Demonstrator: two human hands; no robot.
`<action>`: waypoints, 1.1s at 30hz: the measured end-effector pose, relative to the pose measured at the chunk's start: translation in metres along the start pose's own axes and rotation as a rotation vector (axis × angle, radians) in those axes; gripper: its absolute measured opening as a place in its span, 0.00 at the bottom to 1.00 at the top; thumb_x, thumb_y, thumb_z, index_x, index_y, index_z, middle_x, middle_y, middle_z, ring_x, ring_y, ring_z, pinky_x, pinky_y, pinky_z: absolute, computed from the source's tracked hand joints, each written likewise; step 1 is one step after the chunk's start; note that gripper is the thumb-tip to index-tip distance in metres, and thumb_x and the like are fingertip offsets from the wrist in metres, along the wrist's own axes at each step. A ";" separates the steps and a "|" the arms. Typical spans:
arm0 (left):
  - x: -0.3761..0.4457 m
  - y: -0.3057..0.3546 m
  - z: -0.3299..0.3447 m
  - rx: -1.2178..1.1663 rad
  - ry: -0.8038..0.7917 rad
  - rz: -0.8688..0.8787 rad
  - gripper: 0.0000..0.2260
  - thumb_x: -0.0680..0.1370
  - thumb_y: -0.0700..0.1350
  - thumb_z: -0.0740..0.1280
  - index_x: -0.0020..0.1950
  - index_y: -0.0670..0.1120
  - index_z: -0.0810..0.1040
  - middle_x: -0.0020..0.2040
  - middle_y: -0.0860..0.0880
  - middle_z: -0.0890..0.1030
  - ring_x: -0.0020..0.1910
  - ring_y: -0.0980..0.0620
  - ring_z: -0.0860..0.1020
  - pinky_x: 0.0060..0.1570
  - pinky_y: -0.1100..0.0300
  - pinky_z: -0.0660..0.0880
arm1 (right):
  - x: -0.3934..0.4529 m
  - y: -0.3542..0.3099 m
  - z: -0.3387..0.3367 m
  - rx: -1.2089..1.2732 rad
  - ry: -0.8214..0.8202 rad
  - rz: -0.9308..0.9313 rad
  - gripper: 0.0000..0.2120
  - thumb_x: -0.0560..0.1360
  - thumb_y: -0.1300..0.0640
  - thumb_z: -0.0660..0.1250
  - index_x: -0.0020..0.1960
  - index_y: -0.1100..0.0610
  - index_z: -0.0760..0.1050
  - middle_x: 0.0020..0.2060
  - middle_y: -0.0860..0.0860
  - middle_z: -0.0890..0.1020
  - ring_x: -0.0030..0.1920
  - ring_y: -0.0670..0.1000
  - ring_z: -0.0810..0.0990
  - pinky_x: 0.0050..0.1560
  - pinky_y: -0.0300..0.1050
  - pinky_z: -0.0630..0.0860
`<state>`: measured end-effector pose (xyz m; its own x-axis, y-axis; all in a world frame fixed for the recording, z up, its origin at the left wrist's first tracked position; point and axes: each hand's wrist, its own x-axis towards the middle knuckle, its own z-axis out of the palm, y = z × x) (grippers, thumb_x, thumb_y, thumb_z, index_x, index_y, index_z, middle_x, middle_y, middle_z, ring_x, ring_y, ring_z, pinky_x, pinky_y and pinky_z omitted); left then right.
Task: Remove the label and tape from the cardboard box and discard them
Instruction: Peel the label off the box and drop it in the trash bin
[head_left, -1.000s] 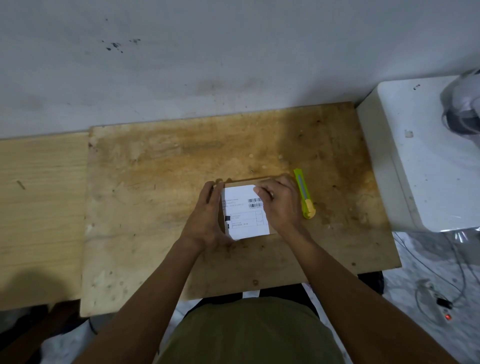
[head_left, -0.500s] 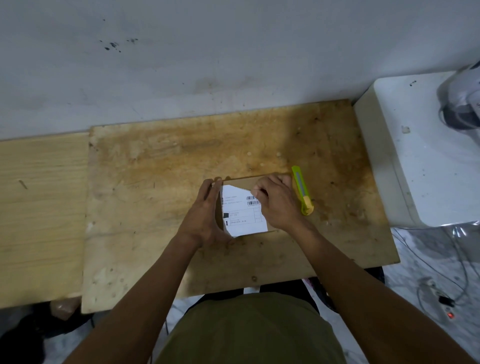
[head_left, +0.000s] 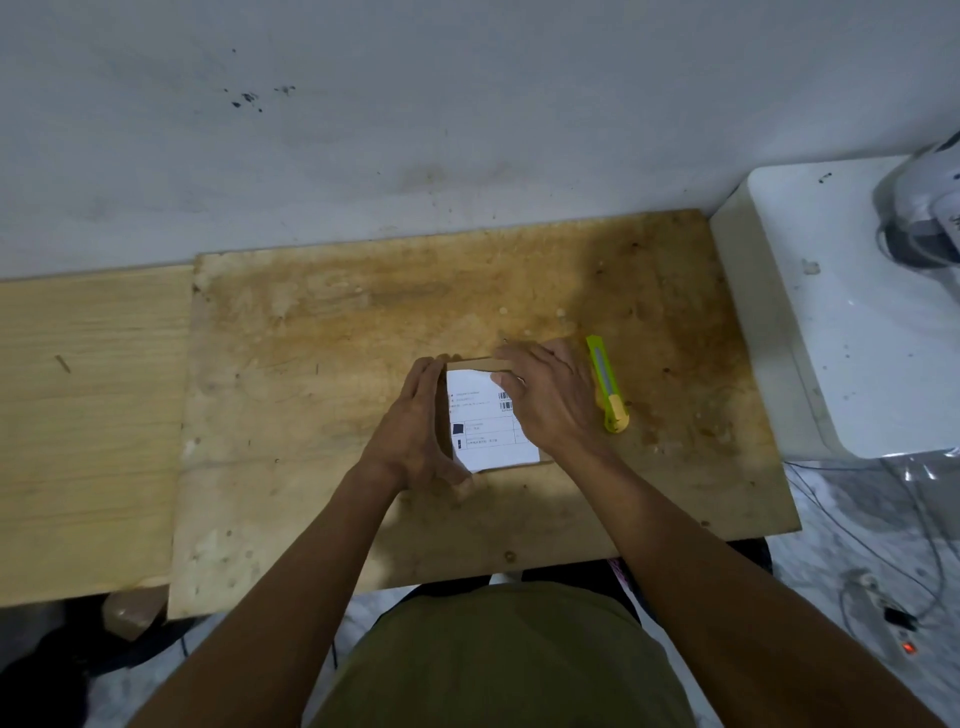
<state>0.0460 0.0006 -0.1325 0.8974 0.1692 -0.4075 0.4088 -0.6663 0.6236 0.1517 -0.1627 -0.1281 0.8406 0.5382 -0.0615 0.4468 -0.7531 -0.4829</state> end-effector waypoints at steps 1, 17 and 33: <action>0.000 -0.001 0.000 0.003 -0.009 0.003 0.69 0.48 0.51 0.85 0.79 0.47 0.48 0.78 0.54 0.51 0.71 0.48 0.64 0.62 0.57 0.69 | 0.001 0.000 0.001 -0.055 0.015 -0.026 0.09 0.78 0.50 0.64 0.56 0.47 0.79 0.49 0.46 0.84 0.58 0.53 0.72 0.55 0.52 0.72; 0.000 -0.005 -0.002 0.000 -0.035 0.000 0.69 0.49 0.48 0.86 0.80 0.44 0.47 0.80 0.54 0.47 0.76 0.49 0.59 0.68 0.62 0.61 | 0.007 0.011 0.004 -0.290 0.011 -0.261 0.07 0.76 0.56 0.71 0.52 0.55 0.83 0.44 0.51 0.84 0.51 0.57 0.76 0.42 0.51 0.75; -0.001 0.000 -0.004 0.028 -0.036 -0.037 0.69 0.49 0.48 0.86 0.80 0.44 0.47 0.79 0.55 0.48 0.75 0.49 0.61 0.66 0.61 0.63 | 0.023 -0.006 -0.005 -0.218 -0.308 -0.147 0.12 0.73 0.69 0.63 0.55 0.59 0.75 0.52 0.53 0.78 0.59 0.55 0.67 0.55 0.47 0.72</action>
<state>0.0456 0.0034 -0.1287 0.8752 0.1683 -0.4535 0.4362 -0.6801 0.5893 0.1695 -0.1479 -0.1219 0.6463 0.7096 -0.2806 0.6381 -0.7043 -0.3112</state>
